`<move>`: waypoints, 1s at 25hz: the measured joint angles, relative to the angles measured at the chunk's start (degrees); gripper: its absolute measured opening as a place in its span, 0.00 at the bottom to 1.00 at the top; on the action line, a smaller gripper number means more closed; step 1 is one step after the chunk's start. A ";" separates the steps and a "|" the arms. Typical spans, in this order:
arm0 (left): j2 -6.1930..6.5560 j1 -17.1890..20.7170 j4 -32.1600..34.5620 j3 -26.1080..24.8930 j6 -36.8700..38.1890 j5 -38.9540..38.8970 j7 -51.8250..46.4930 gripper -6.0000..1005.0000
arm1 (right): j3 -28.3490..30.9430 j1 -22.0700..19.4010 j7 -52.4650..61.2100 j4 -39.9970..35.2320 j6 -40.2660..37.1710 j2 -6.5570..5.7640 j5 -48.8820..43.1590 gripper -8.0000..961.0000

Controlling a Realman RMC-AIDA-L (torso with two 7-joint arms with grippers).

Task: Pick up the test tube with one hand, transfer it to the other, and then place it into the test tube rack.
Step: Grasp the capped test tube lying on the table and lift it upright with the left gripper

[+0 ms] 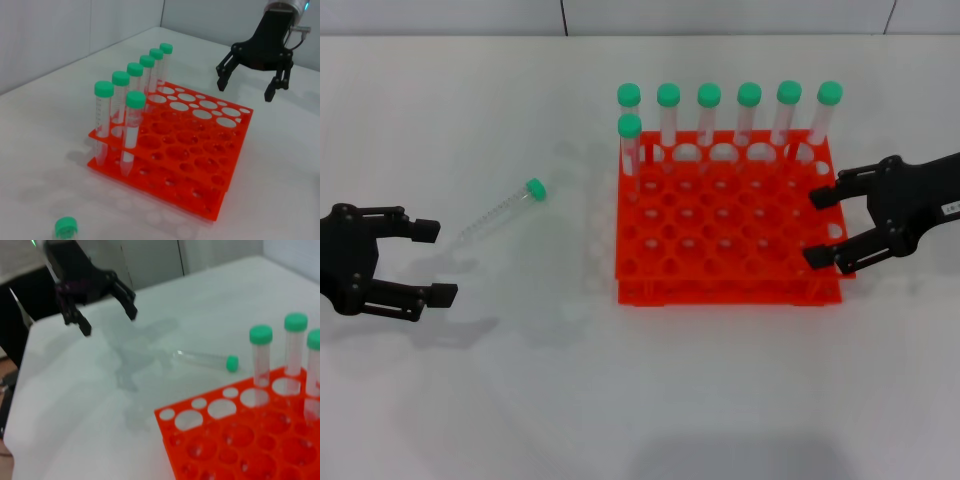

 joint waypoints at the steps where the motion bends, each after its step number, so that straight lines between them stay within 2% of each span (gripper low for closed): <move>1: 0.00 0.00 0.01 0.00 0.00 0.01 0.01 0.89 | 0.72 -0.21 -0.46 -0.01 -0.37 0.06 0.02 0.91; 19: -0.09 0.00 0.04 -0.82 -0.07 -0.26 0.49 0.89 | 2.00 -1.63 -3.09 -0.08 -0.24 0.31 0.12 0.91; 21: -0.25 -0.01 0.70 -1.63 -0.09 -0.07 -0.35 0.89 | 2.33 -1.62 -3.37 -0.17 0.17 0.60 0.14 0.91; 25: -0.45 0.55 7.77 -1.84 0.72 1.07 -9.46 0.89 | 3.50 -1.66 -3.74 -0.44 0.34 0.96 0.15 0.91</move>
